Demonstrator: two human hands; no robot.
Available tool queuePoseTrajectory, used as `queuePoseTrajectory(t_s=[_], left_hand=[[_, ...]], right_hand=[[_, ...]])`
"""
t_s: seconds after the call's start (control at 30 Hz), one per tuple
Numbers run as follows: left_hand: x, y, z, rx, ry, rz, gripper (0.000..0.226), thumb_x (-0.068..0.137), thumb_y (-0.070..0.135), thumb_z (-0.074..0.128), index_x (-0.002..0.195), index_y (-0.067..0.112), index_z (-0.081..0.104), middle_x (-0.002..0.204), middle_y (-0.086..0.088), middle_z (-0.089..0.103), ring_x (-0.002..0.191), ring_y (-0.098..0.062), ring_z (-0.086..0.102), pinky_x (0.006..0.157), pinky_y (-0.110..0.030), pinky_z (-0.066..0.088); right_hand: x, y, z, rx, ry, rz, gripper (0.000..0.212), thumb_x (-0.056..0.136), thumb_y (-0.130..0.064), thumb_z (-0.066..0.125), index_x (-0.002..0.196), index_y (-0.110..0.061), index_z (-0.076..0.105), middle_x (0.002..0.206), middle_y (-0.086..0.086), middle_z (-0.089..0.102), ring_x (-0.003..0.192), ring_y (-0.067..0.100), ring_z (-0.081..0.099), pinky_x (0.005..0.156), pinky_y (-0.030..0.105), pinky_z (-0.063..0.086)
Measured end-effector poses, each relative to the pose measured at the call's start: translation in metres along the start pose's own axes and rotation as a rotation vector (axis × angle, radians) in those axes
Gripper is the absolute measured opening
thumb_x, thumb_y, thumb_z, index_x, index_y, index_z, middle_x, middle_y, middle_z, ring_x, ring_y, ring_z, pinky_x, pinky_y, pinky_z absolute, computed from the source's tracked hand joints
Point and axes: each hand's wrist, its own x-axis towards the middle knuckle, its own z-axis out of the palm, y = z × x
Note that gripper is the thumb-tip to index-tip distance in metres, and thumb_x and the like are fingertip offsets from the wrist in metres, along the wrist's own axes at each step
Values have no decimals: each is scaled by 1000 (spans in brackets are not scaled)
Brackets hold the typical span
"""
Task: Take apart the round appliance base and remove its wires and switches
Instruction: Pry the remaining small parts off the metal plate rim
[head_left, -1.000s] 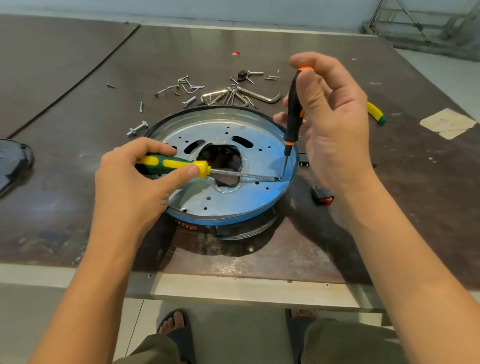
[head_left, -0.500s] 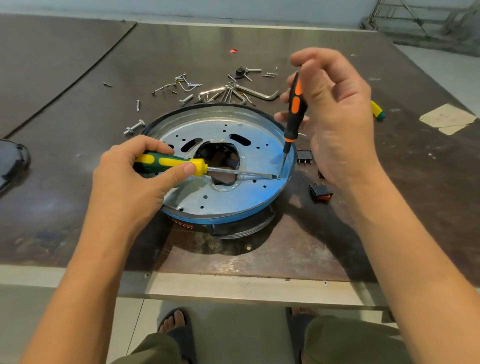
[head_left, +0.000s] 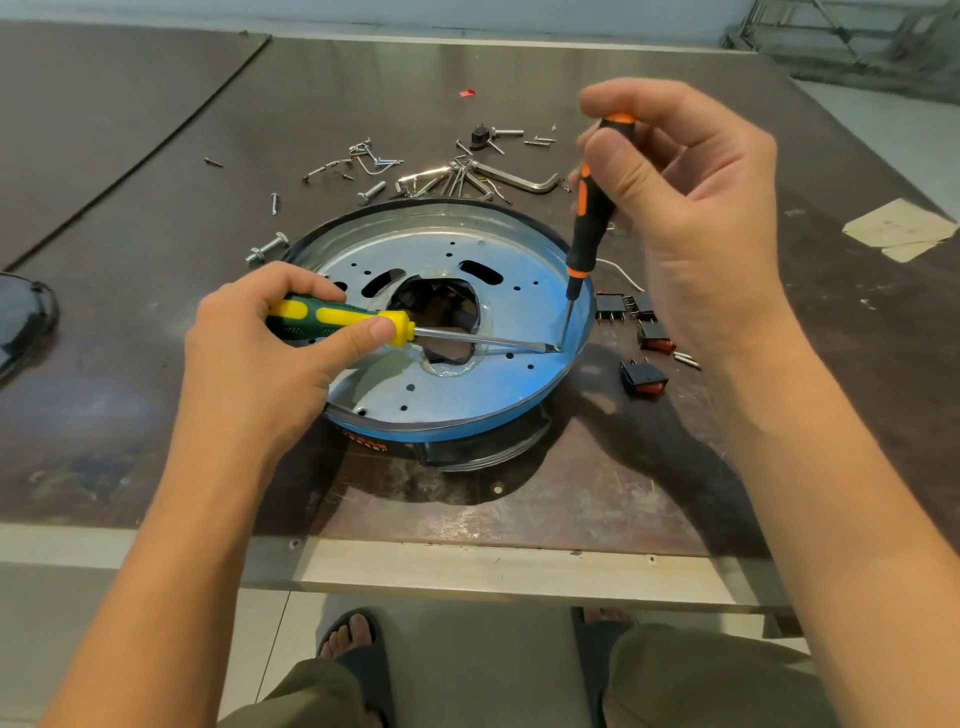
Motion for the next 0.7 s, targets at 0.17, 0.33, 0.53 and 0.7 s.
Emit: queuePoseTrajectory(t_s=[0.17, 0.33, 0.53, 0.7], left_hand=[[0, 0, 0, -13, 5, -9, 44, 55, 57, 85, 88, 32, 69, 80, 7, 65, 61, -2, 54, 57, -26, 43], [0, 0, 0, -2, 3, -10, 43, 56, 56, 85, 88, 32, 69, 81, 8, 65, 61, 2, 54, 56, -24, 43], [0, 1, -1, 2, -5, -11, 45, 55, 58, 84, 89, 32, 69, 86, 6, 67, 71, -9, 60, 60, -26, 46], [0, 1, 0, 2, -1, -12, 46, 55, 59, 83, 89, 32, 68, 83, 8, 65, 68, -8, 57, 58, -27, 44]], right_hand=[[1, 0, -5, 47, 21, 71, 20, 104, -4, 46, 115, -3, 63, 100, 16, 69, 89, 26, 69, 77, 36, 56], [2, -1, -3, -32, 27, -38, 12, 98, -4, 63, 110, -7, 66, 87, -5, 64, 84, 8, 59, 77, 30, 51], [1, 1, -3, 56, 48, 57, 22, 102, -6, 49, 115, -3, 66, 96, 10, 68, 90, 25, 64, 81, 41, 54], [2, 2, -1, -11, 34, -26, 19, 99, -3, 61, 118, -5, 65, 96, 4, 67, 91, 22, 64, 88, 46, 55]])
